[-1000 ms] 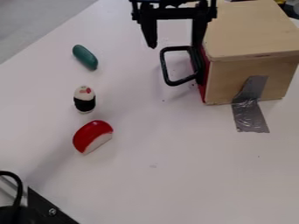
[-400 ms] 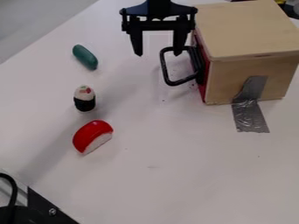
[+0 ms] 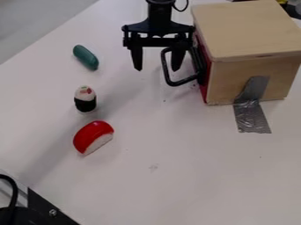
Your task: Open the drawer
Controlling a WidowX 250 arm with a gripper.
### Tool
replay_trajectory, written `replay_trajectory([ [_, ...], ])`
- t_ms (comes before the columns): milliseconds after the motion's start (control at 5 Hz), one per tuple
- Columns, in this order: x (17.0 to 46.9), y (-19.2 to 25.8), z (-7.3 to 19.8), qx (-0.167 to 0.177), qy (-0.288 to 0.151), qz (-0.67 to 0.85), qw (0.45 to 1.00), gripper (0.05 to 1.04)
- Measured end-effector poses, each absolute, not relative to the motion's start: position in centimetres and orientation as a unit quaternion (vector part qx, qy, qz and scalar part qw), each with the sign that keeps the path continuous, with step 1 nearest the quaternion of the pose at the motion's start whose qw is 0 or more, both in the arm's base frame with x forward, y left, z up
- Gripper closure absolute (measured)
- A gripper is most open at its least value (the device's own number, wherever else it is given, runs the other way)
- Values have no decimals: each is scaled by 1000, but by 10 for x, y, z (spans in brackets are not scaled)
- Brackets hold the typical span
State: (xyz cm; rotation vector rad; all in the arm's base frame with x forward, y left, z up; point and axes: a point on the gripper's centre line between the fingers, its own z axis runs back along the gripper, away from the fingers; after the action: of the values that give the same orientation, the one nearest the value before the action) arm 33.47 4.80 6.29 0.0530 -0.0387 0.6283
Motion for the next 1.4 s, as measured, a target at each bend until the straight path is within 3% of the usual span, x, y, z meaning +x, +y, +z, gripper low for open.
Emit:
replay_trajectory([
  [1000, 363, 54, 33, 37, 7, 357, 933, 83],
  [1200, 366, 56, 31, 38, 7, 361, 932, 130],
  [1400, 366, 61, 30, 46, 3, 369, 928, 415],
])
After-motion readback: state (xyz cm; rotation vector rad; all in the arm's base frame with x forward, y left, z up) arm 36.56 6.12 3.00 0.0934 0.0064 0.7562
